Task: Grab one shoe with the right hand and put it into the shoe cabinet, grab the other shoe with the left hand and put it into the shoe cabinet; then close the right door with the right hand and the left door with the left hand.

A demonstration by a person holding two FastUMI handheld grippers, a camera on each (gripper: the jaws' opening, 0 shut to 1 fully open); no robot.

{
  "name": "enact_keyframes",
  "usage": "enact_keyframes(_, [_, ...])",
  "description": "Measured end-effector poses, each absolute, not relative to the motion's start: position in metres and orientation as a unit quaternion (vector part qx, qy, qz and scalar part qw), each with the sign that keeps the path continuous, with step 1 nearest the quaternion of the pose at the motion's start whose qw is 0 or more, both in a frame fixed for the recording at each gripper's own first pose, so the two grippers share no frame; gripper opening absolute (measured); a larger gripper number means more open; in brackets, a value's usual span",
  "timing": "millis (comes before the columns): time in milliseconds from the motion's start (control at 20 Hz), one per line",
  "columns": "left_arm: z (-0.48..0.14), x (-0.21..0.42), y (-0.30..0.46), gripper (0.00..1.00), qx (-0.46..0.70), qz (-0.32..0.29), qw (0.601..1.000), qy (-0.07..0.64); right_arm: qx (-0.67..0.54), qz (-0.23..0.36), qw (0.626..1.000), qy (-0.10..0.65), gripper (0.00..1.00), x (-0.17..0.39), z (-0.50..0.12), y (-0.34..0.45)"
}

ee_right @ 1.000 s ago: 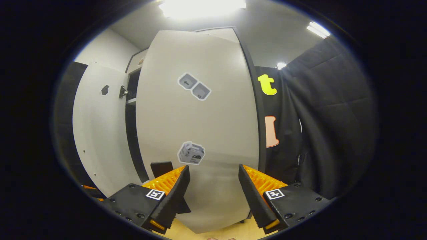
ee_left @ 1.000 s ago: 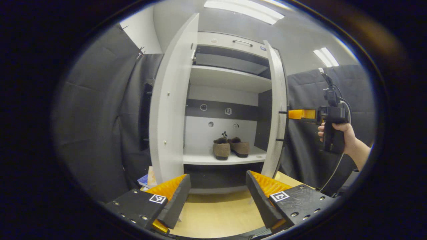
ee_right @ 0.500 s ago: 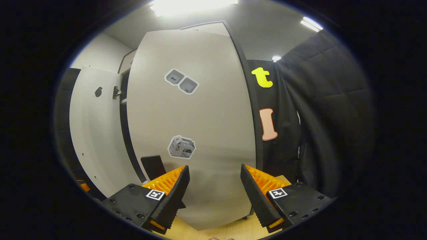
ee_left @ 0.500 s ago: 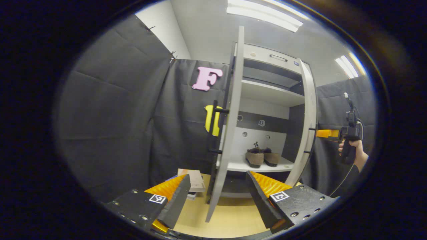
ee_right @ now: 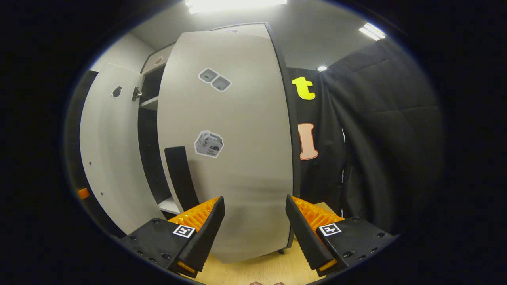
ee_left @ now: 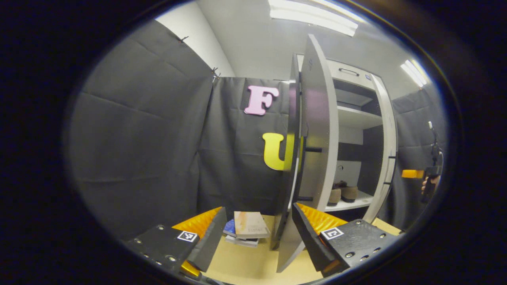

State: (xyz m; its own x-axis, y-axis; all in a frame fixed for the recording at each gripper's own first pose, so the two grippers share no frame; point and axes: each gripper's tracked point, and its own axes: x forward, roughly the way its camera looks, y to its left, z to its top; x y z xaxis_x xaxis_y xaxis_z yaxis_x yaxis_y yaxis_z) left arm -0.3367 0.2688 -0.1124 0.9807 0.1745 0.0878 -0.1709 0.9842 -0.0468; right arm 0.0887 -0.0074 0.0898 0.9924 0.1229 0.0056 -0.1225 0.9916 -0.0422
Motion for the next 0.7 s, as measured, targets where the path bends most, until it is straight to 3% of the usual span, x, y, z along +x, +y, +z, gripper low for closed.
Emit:
enact_keyframes(150, [-0.1, -0.313, 0.284, 1.0, -0.021, 0.062, 0.997, -0.035, -0.021, 0.055, 0.998, 0.02, 0.98, 0.071, 0.061, -0.016])
enact_keyframes(350, [-0.076, -0.273, 0.299, 0.96, -0.007, 0.024, 0.999, -0.025, -0.02, 0.046, 0.998, 0.031, 0.98, 0.061, 0.042, -0.019])
enact_keyframes(450, [-0.065, -0.256, 0.299, 1.0, 0.003, 0.006, 1.0, -0.024, -0.016, 0.039, 0.999, 0.021, 0.98, 0.058, 0.042, -0.021])
enact_keyframes(600, [-0.062, -0.238, 0.301, 0.96, 0.022, -0.013, 1.0, -0.009, -0.015, 0.024, 1.0, -0.003, 0.97, 0.057, 0.046, -0.026])
enact_keyframes(650, [-0.064, -0.233, 0.301, 1.0, 0.026, -0.016, 1.0, -0.003, -0.019, 0.022, 1.0, -0.008, 0.97, 0.055, 0.046, -0.027])
enact_keyframes(700, [-0.066, -0.228, 0.298, 0.96, 0.024, -0.022, 0.999, 0.0, -0.024, 0.018, 0.999, -0.012, 0.97, 0.054, 0.046, -0.029])
